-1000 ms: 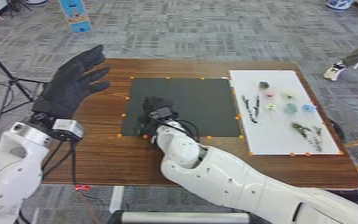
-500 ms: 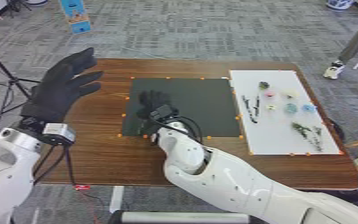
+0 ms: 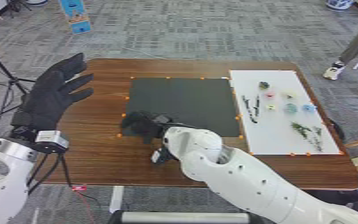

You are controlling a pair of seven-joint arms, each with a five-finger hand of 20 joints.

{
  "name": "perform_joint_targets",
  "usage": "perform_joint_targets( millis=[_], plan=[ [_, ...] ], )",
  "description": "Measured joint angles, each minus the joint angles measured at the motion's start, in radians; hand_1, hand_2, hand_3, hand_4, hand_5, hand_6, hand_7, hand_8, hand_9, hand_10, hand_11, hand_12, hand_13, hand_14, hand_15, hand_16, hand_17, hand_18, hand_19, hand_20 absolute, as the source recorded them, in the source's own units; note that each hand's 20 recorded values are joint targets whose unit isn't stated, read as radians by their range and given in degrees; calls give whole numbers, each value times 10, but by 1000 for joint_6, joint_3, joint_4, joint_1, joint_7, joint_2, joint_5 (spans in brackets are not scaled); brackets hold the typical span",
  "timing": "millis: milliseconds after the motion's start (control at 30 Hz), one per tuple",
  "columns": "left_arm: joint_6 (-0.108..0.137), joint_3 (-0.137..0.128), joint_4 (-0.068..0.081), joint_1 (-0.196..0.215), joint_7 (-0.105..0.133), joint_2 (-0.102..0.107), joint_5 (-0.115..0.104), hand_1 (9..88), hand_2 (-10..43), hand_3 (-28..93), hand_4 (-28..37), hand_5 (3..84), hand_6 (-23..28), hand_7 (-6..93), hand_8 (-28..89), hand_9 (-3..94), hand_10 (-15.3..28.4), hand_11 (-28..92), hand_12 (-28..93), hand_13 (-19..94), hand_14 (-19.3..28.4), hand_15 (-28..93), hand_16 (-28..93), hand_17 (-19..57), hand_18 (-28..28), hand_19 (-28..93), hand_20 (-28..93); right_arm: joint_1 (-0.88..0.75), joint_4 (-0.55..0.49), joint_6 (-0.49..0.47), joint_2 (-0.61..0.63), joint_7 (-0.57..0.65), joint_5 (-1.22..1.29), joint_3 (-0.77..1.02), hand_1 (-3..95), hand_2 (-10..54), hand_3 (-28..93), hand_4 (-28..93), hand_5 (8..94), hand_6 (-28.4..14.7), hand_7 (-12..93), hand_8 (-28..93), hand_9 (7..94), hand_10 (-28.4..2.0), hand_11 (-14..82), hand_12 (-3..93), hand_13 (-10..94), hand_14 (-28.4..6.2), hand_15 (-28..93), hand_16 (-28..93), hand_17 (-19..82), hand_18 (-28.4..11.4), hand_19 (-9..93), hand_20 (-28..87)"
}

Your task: Arrange flowers

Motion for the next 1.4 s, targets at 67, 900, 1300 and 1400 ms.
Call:
perform_joint_targets(
  millis=[67, 900, 1300, 1400],
  plan=[
    [0, 2, 1, -5, 0, 0, 0, 303, -73, 527, -283, 178, 6, 249, -143, 159, 77, 167, 241, 172, 115, 186, 70, -133, 283, 459, 4, 0, 18, -4, -5, 14, -6, -1, 156, 390, 911, -30, 444, -2, 145, -124, 851, -99, 665, 344, 822, -93, 884, 375, 476, -243, 932, 663],
    [9, -9, -5, 7, 5, 0, 0, 292, -84, 548, -283, 183, 8, 234, -135, 159, 77, 164, 231, 167, 123, 160, 61, -132, 283, 457, 1, 27, 11, -25, 28, 50, -29, -33, 140, 375, 928, -30, 502, -13, 152, -130, 878, -93, 668, 342, 846, -86, 885, 377, 500, -244, 932, 681],
    [10, -26, -14, 27, 7, -3, 1, 290, -91, 559, -283, 186, 7, 226, -128, 161, 75, 155, 229, 163, 125, 152, 56, -129, 276, 447, 8, 26, -6, -27, 49, 60, -29, -28, 140, 373, 930, -33, 513, -16, 148, -127, 880, -93, 667, 341, 848, -85, 884, 378, 503, -243, 932, 682],
    [10, -28, -14, 29, 7, -4, 1, 289, -92, 561, -283, 187, 8, 223, -127, 161, 76, 154, 227, 161, 125, 149, 55, -128, 275, 444, 10, 25, -8, -29, 52, 60, -29, -27, 140, 373, 930, -32, 514, -15, 148, -127, 880, -94, 666, 342, 848, -85, 884, 378, 503, -244, 932, 683]
  ],
)
